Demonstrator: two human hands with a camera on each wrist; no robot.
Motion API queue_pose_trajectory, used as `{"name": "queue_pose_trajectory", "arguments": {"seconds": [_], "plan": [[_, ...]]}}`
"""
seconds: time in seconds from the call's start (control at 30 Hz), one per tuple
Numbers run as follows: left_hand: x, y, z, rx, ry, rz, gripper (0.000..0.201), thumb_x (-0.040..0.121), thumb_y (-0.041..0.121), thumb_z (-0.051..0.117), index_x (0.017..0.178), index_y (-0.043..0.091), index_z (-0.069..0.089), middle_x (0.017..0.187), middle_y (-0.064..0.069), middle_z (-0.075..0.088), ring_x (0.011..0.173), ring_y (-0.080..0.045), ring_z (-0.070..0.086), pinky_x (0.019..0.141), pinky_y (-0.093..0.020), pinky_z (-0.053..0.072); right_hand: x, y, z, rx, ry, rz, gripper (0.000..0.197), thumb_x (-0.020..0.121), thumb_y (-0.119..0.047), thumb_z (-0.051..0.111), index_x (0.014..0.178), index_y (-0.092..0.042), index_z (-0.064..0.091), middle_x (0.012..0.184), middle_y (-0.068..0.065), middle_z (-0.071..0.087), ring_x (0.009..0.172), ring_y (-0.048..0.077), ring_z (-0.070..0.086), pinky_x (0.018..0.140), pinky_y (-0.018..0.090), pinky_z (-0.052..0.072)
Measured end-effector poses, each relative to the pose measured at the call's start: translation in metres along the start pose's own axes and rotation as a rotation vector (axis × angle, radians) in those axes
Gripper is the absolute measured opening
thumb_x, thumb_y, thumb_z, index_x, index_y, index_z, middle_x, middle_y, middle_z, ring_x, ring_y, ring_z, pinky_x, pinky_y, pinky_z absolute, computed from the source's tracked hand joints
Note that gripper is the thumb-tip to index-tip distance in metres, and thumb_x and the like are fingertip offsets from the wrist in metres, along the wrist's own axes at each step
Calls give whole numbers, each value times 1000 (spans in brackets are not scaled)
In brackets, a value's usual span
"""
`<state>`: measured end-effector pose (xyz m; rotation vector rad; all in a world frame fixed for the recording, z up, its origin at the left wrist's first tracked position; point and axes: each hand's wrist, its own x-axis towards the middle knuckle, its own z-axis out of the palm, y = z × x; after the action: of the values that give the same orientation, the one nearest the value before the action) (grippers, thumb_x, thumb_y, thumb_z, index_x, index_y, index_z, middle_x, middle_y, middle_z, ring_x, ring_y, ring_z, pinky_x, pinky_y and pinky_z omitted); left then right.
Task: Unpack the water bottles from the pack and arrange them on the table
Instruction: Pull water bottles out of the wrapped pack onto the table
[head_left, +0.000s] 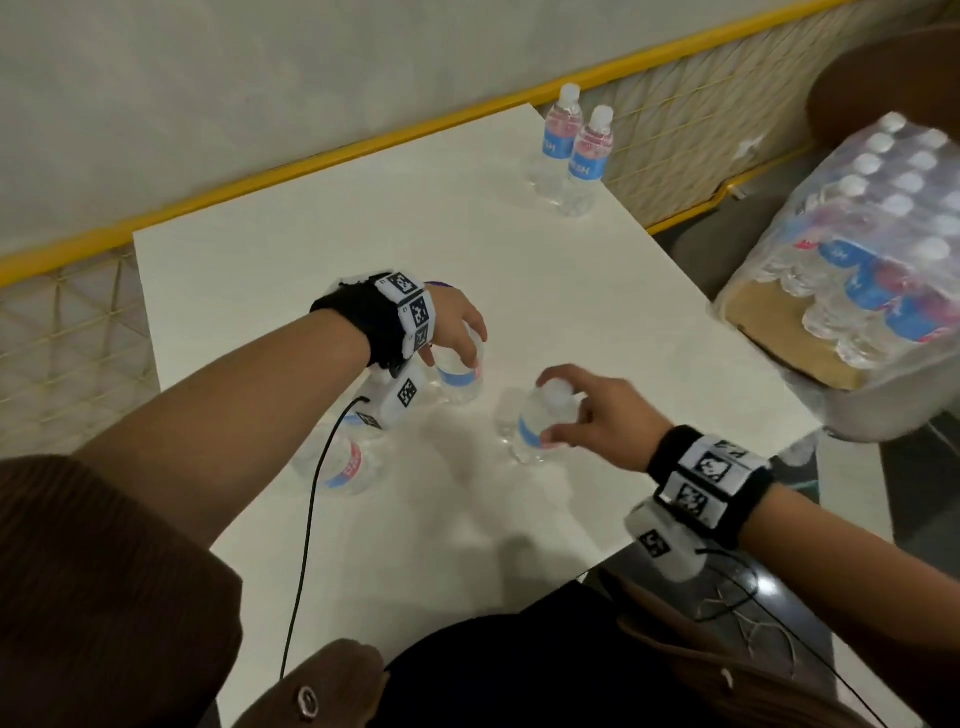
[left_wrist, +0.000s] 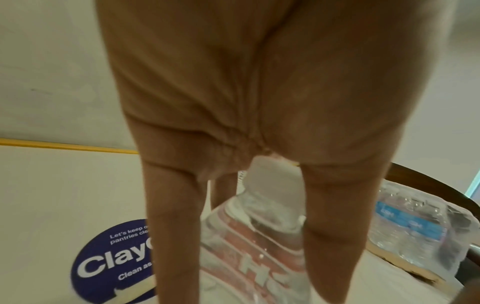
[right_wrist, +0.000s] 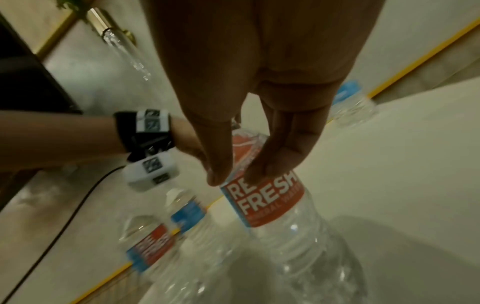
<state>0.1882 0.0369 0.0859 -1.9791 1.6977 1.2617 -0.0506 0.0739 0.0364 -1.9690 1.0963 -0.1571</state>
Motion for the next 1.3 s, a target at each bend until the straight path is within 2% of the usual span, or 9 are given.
{"name": "queue_pose_trajectory", "arguments": {"seconds": [0.07, 0.17, 0.4, 0.63, 0.73, 0.8, 1.0, 1.17, 1.3], "plan": [[-5, -6, 2, 49, -26, 4, 49, 83, 18, 69, 130, 22, 55, 128, -3, 44, 118, -28, 52, 79, -36, 58, 5, -17, 37, 8, -48, -31, 54, 70, -35, 79, 117, -36, 52, 106, -3, 61, 66, 3, 52, 76, 26, 45], [-14, -15, 5, 106, -51, 11, 49, 82, 15, 69, 129, 23, 56, 129, -4, 45, 115, -29, 54, 81, -37, 58, 12, -44, 75, 19, -76, -45, 60, 71, -37, 77, 124, -37, 48, 113, 4, 57, 93, 19, 54, 90, 32, 45], [-27, -29, 7, 206, -87, -3, 48, 83, 18, 68, 129, 22, 56, 122, -2, 50, 113, -24, 55, 87, -44, 56, 33, -94, 114, 101, -56, -57, 68, 76, -26, 77, 135, -26, 43, 127, 10, 50, 114, 26, 49, 98, 40, 45], [-33, -32, 3, 449, -61, -35, 51, 85, 20, 65, 134, 25, 52, 139, -1, 46, 122, -19, 47, 61, -16, 45, 35, -93, 119, 175, -70, -56, 64, 81, -22, 72, 137, -31, 43, 131, 10, 53, 104, 30, 61, 96, 38, 48], [-29, -21, 3, 601, -29, -20, 55, 88, 35, 60, 140, 25, 44, 144, 1, 44, 131, -17, 41, 89, -24, 45, 31, -84, 106, 199, -85, -8, 63, 82, -24, 71, 138, -32, 41, 133, 8, 53, 92, 23, 66, 94, 34, 49], [-23, -8, 4, 669, 28, 24, 57, 90, 42, 56, 141, 22, 43, 143, 1, 46, 131, -19, 42, 104, -31, 36, 28, -71, 93, 280, -105, 53, 58, 83, -21, 70, 135, -28, 44, 123, 9, 55, 77, 20, 66, 85, 33, 55], [13, 56, 32, 547, 61, 202, 48, 92, 41, 53, 135, 20, 48, 138, -1, 49, 125, -21, 48, 102, -33, 39, 21, 7, 36, 436, -12, 298, 30, 86, -6, 60, 115, -7, 57, 87, 5, 67, 72, 16, 66, 73, 26, 56], [53, 115, 65, 494, 47, 317, 53, 93, 36, 53, 140, 18, 40, 142, -5, 44, 128, -24, 45, 103, -33, 36, 2, 99, -23, 575, 245, 512, 32, 86, -2, 57, 118, -1, 57, 88, 7, 66, 82, 23, 63, 76, 32, 53], [77, 179, 67, 446, 109, 459, 60, 92, 34, 55, 145, 17, 33, 151, -8, 29, 135, -28, 36, 111, -36, 32, -17, 162, -82, 624, 534, 609, 38, 84, -2, 63, 121, -4, 55, 109, 10, 61, 84, 21, 60, 70, 32, 51]]}}
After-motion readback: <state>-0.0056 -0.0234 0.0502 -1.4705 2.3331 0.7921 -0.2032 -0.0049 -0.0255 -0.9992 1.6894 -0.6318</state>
